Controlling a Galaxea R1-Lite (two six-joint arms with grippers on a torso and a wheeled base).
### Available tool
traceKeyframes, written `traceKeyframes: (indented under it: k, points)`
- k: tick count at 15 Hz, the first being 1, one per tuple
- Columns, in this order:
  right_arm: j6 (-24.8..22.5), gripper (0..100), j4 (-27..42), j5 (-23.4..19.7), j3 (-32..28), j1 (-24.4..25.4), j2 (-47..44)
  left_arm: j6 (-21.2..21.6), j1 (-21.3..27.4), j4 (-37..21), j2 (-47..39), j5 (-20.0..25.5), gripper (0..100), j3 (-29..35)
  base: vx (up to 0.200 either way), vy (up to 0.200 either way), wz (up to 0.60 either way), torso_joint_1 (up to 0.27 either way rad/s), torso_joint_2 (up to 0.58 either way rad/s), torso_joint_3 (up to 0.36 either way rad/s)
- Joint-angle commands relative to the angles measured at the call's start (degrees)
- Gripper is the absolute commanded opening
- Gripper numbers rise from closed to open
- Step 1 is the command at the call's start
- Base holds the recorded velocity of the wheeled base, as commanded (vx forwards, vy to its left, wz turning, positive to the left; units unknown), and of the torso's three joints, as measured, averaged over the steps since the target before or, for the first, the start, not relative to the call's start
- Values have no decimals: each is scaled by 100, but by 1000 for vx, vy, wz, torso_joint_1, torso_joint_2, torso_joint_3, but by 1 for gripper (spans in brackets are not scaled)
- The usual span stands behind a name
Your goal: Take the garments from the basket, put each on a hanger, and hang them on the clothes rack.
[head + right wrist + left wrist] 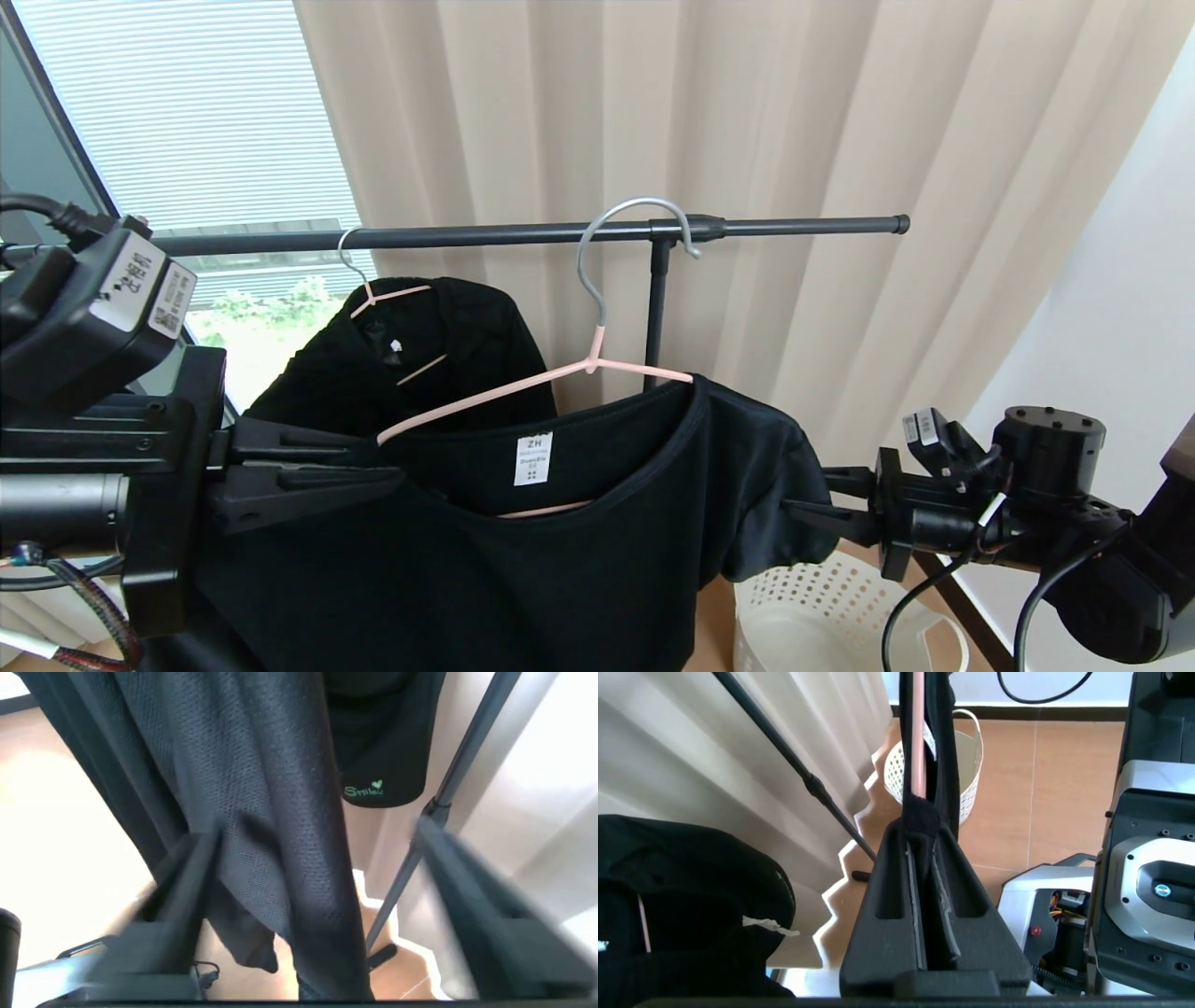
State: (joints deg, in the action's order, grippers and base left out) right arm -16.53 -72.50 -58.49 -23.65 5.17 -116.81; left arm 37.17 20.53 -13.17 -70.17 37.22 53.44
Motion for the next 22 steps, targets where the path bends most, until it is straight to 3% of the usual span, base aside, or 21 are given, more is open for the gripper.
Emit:
traceKeyframes:
  k: [1, 10, 18, 22]
  points:
    - [1, 0, -1, -4, -8, 2, 0, 1, -5, -2, -14, 5, 0, 8, 0, 0, 0, 0, 0, 0]
    - [1, 0, 8, 13, -131, -174, 0, -78, -23, 33, 56, 5, 0, -80, 0, 0, 0, 0, 0, 0]
    - [18, 0, 34, -4, -509, -833, -88, -175, -172, 33, 267, 5, 0, -168, 0, 0, 0, 0, 0, 0]
    - [27, 0, 43, -13, -588, -939, -175, -245, -216, 42, 328, 5, 0, -238, 0, 0, 0, 0, 0, 0]
